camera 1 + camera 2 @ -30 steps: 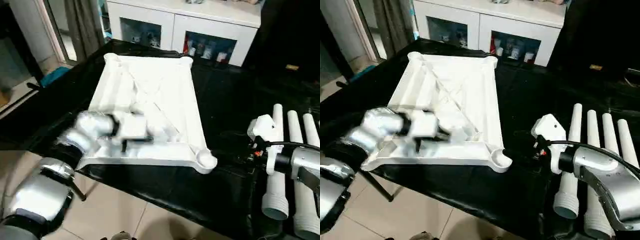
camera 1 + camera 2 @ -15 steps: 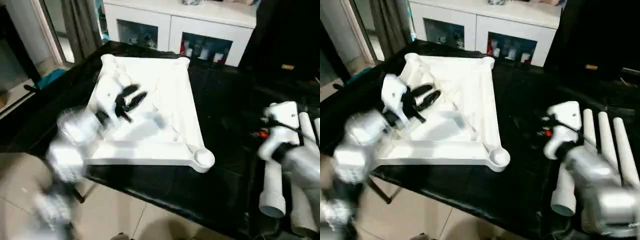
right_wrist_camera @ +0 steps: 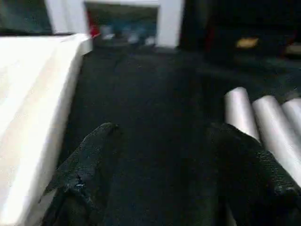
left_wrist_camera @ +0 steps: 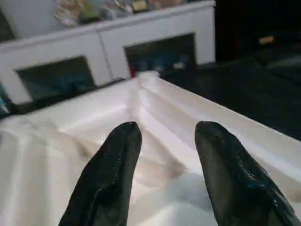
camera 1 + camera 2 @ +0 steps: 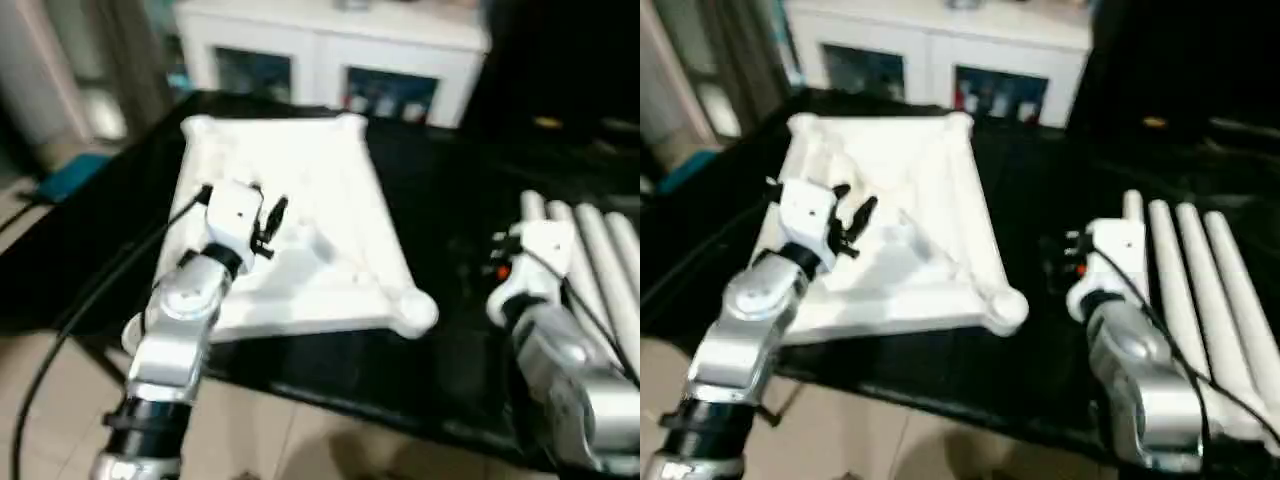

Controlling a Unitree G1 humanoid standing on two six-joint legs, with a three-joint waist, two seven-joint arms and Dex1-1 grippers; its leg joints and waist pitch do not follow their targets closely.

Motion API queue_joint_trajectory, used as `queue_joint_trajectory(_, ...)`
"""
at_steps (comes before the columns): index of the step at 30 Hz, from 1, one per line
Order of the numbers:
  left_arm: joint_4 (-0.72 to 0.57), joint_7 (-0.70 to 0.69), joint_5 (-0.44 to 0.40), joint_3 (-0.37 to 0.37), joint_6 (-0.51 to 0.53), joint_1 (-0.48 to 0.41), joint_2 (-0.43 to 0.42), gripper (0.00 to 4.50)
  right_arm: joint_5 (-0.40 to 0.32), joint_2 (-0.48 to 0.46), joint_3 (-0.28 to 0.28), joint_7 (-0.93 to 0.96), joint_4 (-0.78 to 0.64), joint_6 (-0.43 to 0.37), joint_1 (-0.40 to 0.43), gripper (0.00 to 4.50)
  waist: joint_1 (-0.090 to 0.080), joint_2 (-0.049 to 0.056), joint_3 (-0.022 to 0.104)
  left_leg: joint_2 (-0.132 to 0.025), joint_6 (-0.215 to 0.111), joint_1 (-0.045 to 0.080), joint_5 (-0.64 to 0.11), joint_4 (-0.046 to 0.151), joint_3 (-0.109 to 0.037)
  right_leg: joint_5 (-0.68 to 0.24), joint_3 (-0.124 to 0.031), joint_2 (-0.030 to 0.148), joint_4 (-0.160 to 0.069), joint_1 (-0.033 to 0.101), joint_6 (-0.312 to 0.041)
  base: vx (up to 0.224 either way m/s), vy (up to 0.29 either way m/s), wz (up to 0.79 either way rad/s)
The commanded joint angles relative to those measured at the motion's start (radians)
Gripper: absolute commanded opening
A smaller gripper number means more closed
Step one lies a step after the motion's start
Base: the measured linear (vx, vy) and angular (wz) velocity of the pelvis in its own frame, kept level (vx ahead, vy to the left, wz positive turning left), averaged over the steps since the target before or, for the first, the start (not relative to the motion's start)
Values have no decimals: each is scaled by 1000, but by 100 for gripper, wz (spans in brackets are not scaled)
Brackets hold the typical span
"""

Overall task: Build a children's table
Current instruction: Pick table leg

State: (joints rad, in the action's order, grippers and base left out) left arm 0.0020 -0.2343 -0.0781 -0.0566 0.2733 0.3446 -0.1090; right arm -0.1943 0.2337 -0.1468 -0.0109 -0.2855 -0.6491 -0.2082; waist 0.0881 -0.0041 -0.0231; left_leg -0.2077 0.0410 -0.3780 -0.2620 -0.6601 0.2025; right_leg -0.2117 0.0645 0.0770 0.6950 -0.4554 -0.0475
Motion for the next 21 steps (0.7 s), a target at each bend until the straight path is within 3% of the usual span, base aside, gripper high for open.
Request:
queue_joint_trajectory(1,-23,11,-9,-17,19,10,9,228,-1,13,-22,-6,12,-40,-6,317,-16,-45,76,34,-358,12,362,3,-27,253,-52,55,-75,55,-188,-26,-133,-15)
queue_joint_trajectory(2,-28,19,-10,-9,29,10,-1,228,-5,18,-19,-2,17,-111,-30,317,30,-43,70,73,-176,-58,78,-30,-57,636,-107,155,-111,132,-240,-26,-133,-15)
queue_joint_trajectory(3,-28,19,-10,-9,29,10,-1,228,-5,18,-19,-2,17,-111,-30,317,30,-43,70,73,-176,-58,78,-30,-57,636,-107,155,-111,132,-240,-47,-159,-8)
queue_joint_trajectory(4,-30,21,-11,-8,35,10,-7,228,-1,21,-15,0,21,-133,-38,317,15,-39,58,70,-74,-50,131,17,-62,592,-49,110,-101,122,-108,-74,-155,-5)
queue_joint_trajectory(5,-35,20,-7,-4,41,6,-12,228,-1,27,-4,-12,25,-155,-44,317,1,-38,52,64,-48,-33,81,48,-58,331,-30,67,-129,110,-5,-74,-155,-5)
queue_joint_trajectory(6,-43,17,-3,0,45,-1,-19,228,-19,26,0,-36,32,-161,-48,317,0,-17,42,46,-35,-13,-18,70,-58,-46,-26,57,-165,107,66,-94,-122,-7)
queue_joint_trajectory(7,-48,15,-2,3,50,-4,-20,228,-33,25,1,-52,39,-162,-50,317,-7,-18,35,32,-24,2,-82,86,-55,-359,-23,50,-192,105,109,-106,-70,-5)
queue_joint_trajectory(8,-61,-29,5,-10,48,-17,-40,228,-48,23,-2,-59,59,-183,-63,317,-9,-18,29,29,-18,12,-109,92,-51,-481,-18,47,-211,95,122,-106,-70,-5)
queue_joint_trajectory(10,-82,-91,24,-34,53,-32,-63,233,-46,28,-5,-50,88,-214,-82,335,-18,-16,25,13,7,26,-156,112,-56,-565,-3,45,-223,94,119,-102,-3,-1)
queue_joint_trajectory(11,-92,-121,27,-50,51,-38,-77,234,-48,30,-9,-48,99,-229,-90,347,-22,-10,25,8,10,30,-177,119,-59,-562,2,45,-225,94,109,-99,11,0)
queue_joint_trajectory(12,-130,-235,46,-109,30,-62,-130,234,-50,43,-13,-50,143,-275,-120,347,-29,-5,27,-5,20,36,-223,132,-71,-520,2,52,-218,96,73,-80,20,0)
queue_joint_trajectory(14,-155,-320,65,-152,6,-75,-173,234,-42,56,-14,-54,201,-308,-166,363,-41,2,20,-16,40,30,-269,145,-75,-475,-2,52,-211,100,35,-63,35,-3)
queue_joint_trajectory(15,-163,-351,82,-164,13,-75,-186,234,-37,61,-14,-57,229,-323,-193,372,-40,8,20,-18,48,39,-295,146,-76,-466,-3,54,-210,97,22,-56,56,-4)
queue_joint_trajectory(16,-167,-369,94,-168,22,-72,-192,234,-33,62,-18,-55,250,-334,-213,372,-45,2,18,-18,56,47,-335,147,-75,-457,-5,56,-211,96,-3,-50,61,-2)
queue_joint_trajectory(17,-171,-381,99,-172,25,-69,-197,234,-32,64,-21,-53,263,-340,-225,397,-46,2,16,-16,62,44,-342,149,-75,-443,-8,60,-207,100,-19,-50,61,-2)
queue_joint_trajectory(18,-199,-431,135,-181,49,-58,-211,234,-33,74,-21,-59,323,-356,-280,397,-48,-1,18,-14,66,43,-324,148,-75,-430,-12,65,-200,103,-36,-37,52,-3)
queue_joint_trajectory(21,-210,-453,146,-187,64,-51,-218,234,-36,78,-20,-65,365,-363,-314,405,-48,0,19,-15,67,38,-273,148,-68,-365,-21,67,-192,105,-62,0,0,0)
